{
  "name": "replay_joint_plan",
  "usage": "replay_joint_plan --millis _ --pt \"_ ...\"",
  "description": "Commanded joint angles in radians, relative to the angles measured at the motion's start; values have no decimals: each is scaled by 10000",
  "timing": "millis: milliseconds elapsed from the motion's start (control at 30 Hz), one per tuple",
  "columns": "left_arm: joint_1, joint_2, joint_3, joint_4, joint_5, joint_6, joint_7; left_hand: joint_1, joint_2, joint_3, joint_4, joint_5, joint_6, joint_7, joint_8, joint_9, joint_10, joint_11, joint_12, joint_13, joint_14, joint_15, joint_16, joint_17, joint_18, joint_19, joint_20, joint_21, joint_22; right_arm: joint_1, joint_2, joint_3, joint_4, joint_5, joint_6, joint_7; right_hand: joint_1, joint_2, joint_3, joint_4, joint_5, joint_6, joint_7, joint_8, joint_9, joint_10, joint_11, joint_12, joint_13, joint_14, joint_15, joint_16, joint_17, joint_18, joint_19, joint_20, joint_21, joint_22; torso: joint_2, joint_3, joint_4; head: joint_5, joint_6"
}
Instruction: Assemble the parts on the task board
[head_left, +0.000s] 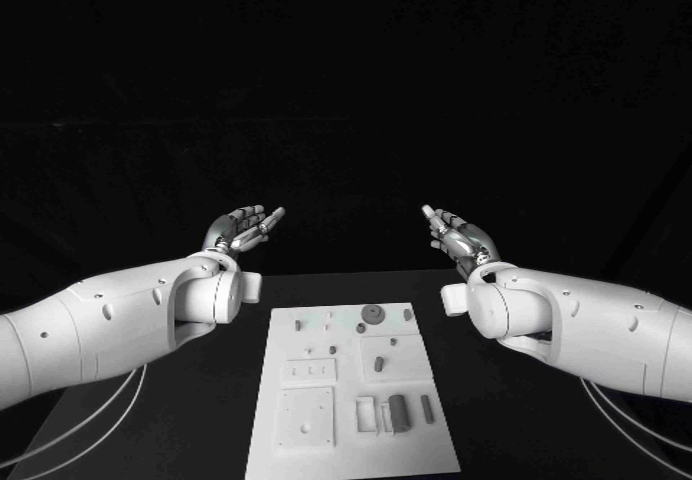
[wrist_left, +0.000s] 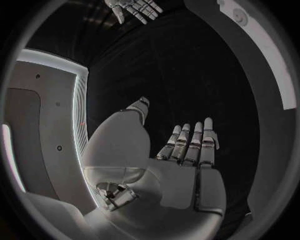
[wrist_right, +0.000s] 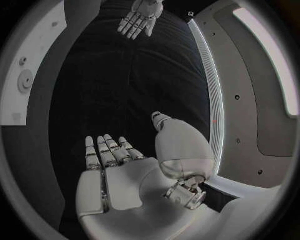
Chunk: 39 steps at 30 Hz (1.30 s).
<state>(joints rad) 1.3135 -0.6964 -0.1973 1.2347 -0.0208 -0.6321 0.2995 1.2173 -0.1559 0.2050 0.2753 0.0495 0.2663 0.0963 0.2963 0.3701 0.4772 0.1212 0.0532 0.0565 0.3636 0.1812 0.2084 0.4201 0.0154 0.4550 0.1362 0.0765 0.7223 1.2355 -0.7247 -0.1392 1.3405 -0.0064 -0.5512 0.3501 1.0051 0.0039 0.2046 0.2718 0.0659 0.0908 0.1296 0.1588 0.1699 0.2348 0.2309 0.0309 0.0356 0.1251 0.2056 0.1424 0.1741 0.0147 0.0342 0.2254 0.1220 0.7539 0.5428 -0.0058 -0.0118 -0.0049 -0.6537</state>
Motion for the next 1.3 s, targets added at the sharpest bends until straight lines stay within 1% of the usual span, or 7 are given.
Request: replay_joint_plan --millis 33,333,500,733,967,1067,1300 --pt "327 149 -201 -462 -376 1233 -1380 511 -66 86 162 56 155 53 148 173 273 30 58 41 226 98 138 216 -154 280 44 62 328 407 140 -238 -564 -363 2432 -1445 540 34 75 160 57 140 1317 136 112 182 146 83 34 84 170 137 120 215 44 158 118 412 -2 -2 -7 2 -5" --pt "617 246 -412 -832 -437 1485 -1715 547 14 34 147 54 338 203 325 372 778 73 154 108 751 120 482 638 -148 539 -74 165 379 1210 385 -814 -1573 -528 4084 -2514 1600 146 -235 -12 7 718 1443 838 722 1754 369 434 249 1260 562 1201 1108 418 588 224 579 2586 -2 -2 -7 2 -5" --pt "617 246 -412 -832 -437 1485 -1715 781 285 -296 117 66 1706 829 1124 963 2487 415 762 376 1887 249 1068 829 87 1522 -325 538 453 1332 422 -902 -1727 -553 4337 -2677 2407 19 -343 -237 15 2002 1509 2033 1699 3765 386 961 513 2750 633 2239 1940 725 1518 130 1206 5356 -2 -2 -7 2 -5" --pt "618 -145 -414 -571 -539 2314 -1243 1723 626 -745 101 69 3358 936 1510 910 4604 371 1746 773 4060 -53 1920 1157 864 3371 -548 1203 532 1139 973 -900 -2796 -4962 4119 -1485 3279 -133 -573 -429 259 3782 1384 2816 2096 5353 180 1395 620 4217 283 2665 2010 1356 3055 98 1181 5118 -20 -20 -22 282 179" --pt "622 -471 -414 -154 -542 3213 -927 3399 1181 -1259 138 59 4728 836 1482 594 5737 173 1809 915 5067 -488 2012 1415 838 4380 -872 1258 321 1078 1029 -895 -2924 -6841 4012 -1374 3949 -312 -1019 -540 321 4783 1213 2708 1908 6427 -115 1321 500 5317 -12 2698 1902 1795 4170 160 924 4638 74 9 -5 313 275" --pt "622 -550 -414 -35 -496 3646 -848 3450 1218 -1416 155 64 4739 921 1340 501 5659 267 1591 855 5172 -523 1970 1482 794 4508 -932 1219 257 1078 1098 -884 -2968 -7367 4003 -1374 4255 -923 -1227 -725 246 4672 1239 2462 1776 7142 -377 1531 684 6181 -301 3033 2116 2042 4891 164 1028 4542 159 33 33 379 308" --pt "626 -791 -414 573 -862 4407 -862 3420 1279 -1641 166 61 4790 1041 1080 330 5665 368 1174 727 5276 -541 1749 1558 680 4680 -1036 1034 55 1064 1317 -857 -3211 -10130 3887 -1541 4842 -1040 -1352 -901 438 5253 900 2522 1836 9325 -1079 2666 1877 8319 -1138 4183 3148 2471 6885 42 1544 4417 350 33 106 391 383"
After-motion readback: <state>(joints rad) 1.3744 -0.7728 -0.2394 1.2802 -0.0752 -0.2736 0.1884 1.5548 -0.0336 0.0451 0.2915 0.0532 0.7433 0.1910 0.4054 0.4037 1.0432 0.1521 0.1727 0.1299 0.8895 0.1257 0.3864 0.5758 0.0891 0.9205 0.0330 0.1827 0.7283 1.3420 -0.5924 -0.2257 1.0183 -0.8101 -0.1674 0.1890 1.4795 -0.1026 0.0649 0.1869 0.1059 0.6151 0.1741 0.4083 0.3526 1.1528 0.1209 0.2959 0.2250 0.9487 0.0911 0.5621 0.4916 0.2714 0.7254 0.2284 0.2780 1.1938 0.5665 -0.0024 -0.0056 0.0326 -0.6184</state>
